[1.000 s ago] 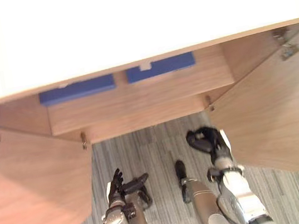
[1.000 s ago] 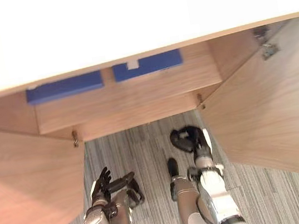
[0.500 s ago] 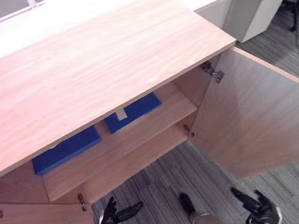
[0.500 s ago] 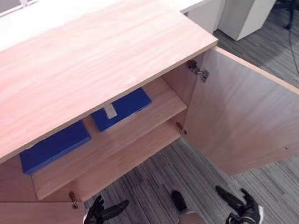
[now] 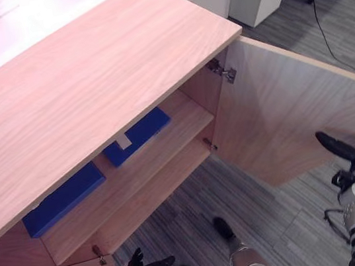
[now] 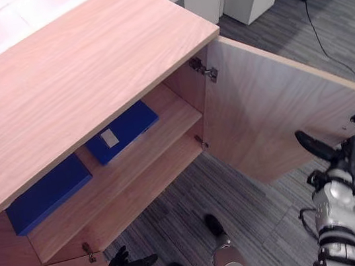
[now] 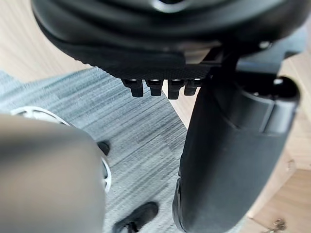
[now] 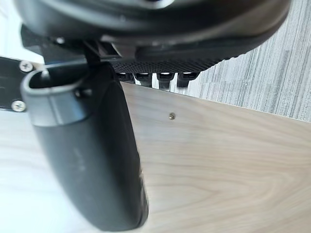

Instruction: Walk over to the cabinet, pick up the folder, carry it to the office cabinet, place the folder inside the office cabinet, then close the office cabinet door

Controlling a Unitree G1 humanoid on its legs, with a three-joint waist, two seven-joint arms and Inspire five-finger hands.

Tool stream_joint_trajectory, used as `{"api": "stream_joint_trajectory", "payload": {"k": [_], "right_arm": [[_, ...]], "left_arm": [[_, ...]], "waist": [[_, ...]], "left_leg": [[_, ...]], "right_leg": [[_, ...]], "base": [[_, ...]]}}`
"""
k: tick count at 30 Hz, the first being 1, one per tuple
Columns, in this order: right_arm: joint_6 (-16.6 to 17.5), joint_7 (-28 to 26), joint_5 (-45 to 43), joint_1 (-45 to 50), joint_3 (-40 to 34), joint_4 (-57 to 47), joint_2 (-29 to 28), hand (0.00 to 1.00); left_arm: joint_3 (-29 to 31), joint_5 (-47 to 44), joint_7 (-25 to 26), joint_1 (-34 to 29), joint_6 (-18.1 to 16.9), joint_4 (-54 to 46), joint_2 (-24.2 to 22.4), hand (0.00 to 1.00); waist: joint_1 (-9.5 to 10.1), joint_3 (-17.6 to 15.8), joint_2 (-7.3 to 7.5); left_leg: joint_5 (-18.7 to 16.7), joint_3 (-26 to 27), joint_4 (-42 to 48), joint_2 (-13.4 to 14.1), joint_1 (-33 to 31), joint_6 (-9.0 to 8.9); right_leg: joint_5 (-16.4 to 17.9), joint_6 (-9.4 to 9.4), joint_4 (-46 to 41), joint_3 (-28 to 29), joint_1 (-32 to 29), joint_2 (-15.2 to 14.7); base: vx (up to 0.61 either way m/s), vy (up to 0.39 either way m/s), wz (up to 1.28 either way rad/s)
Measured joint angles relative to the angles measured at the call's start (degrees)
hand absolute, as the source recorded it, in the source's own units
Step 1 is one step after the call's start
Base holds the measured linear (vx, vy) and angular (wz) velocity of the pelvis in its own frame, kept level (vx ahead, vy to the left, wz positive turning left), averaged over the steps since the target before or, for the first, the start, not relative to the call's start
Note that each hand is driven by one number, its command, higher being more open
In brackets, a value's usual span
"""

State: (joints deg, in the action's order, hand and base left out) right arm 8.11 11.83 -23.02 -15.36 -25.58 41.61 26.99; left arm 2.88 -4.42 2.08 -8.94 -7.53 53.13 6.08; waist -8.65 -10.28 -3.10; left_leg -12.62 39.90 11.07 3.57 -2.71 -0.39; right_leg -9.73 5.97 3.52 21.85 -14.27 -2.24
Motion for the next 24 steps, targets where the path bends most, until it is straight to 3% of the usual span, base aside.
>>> {"api": "stream_joint_trajectory", "payload": {"k": [5,8,10,12,16,18,22,24], "right_arm": [[0.0,1.1,0.1,-4.5,1.4,3.7,3.0,1.00],[0.0,1.4,-0.1,-4.6,1.7,3.5,3.2,1.00],[-0.1,2.1,-0.3,-3.2,2.5,0.9,3.1,1.00],[-0.1,2.3,-0.3,4.4,2.9,-9.7,0.8,1.00],[0.1,2.3,1.2,16.3,6.7,-24.5,-6.2,1.00],[0.6,2.0,5.2,25.5,12.5,-32.8,-9.8,1.00],[1.3,-0.4,11.6,38.2,23.0,-41.0,-10.2,1.00],[1.0,-4.5,14.3,42.8,29.5,-41.4,-7.6,1.00]], "left_arm": [[-0.6,-0.1,0.0,0.5,-0.7,-0.1,-0.5,1.00],[-0.8,-0.1,0.0,0.6,-0.9,-0.6,-0.8,1.00],[-0.9,0.0,0.0,0.9,-1.0,-0.6,-1.0,1.00],[-0.9,0.0,0.0,1.1,-1.0,-0.5,-1.6,1.00],[-0.5,1.4,0.1,1.7,-0.9,-0.5,-1.8,1.00],[-0.5,3.1,0.1,2.4,-0.9,-0.5,-1.6,1.00],[-1.1,5.7,-0.1,3.7,-0.8,-0.3,-1.0,1.00],[-2.0,6.9,-0.3,5.0,-0.8,0.2,0.3,1.00]], "waist": [[0.05,-1.4,-2.17],[0.05,-1.8,-2.75],[0.02,-2.1,-2.88],[-0.23,-2.3,-2.85],[-1.81,-3.2,-1.42],[-2.85,-4.1,0.02],[-3.87,-4.3,1.96],[-3.88,-4.4,3.22]], "left_leg": [[-0.6,-0.2,1.1,0.2,-2.1,0.26],[-0.6,-0.6,1.1,0.3,-2.3,0.26],[-0.6,-0.8,1.2,0.4,-2.3,0.26],[-0.6,-0.9,1.3,0.6,-2.4,0.27],[-0.8,-0.8,2.3,1.7,-2.0,0.10],[-1.6,-0.6,4.5,3.3,-2.0,-0.20],[-3.4,-0.2,8.6,6.0,-2.3,-0.75],[-4.3,-0.3,11.1,7.7,-2.4,-1.06]], "right_leg": [[-0.8,0.05,0.4,0.4,-1.7,0.1],[-0.8,0.05,0.4,0.1,-1.8,0.2],[-0.8,0.05,0.4,0.0,-1.7,0.2],[-1.1,0.12,0.8,0.0,-1.5,0.3],[-1.6,-0.08,1.3,0.2,-0.6,0.9],[-1.9,-0.41,1.3,0.6,0.0,1.4],[-2.5,-0.96,1.3,1.2,0.8,3.0],[-2.7,-1.39,1.3,1.2,1.4,3.8]], "base": [[0.03,0.011,-0.10],[0.01,-0.001,0.03],[0.00,0.000,0.02],[0.00,0.000,0.00],[0.01,-0.027,-0.05],[-0.01,-0.037,-0.12],[-0.02,-0.050,-0.16],[-0.05,-0.060,-0.07]]}}
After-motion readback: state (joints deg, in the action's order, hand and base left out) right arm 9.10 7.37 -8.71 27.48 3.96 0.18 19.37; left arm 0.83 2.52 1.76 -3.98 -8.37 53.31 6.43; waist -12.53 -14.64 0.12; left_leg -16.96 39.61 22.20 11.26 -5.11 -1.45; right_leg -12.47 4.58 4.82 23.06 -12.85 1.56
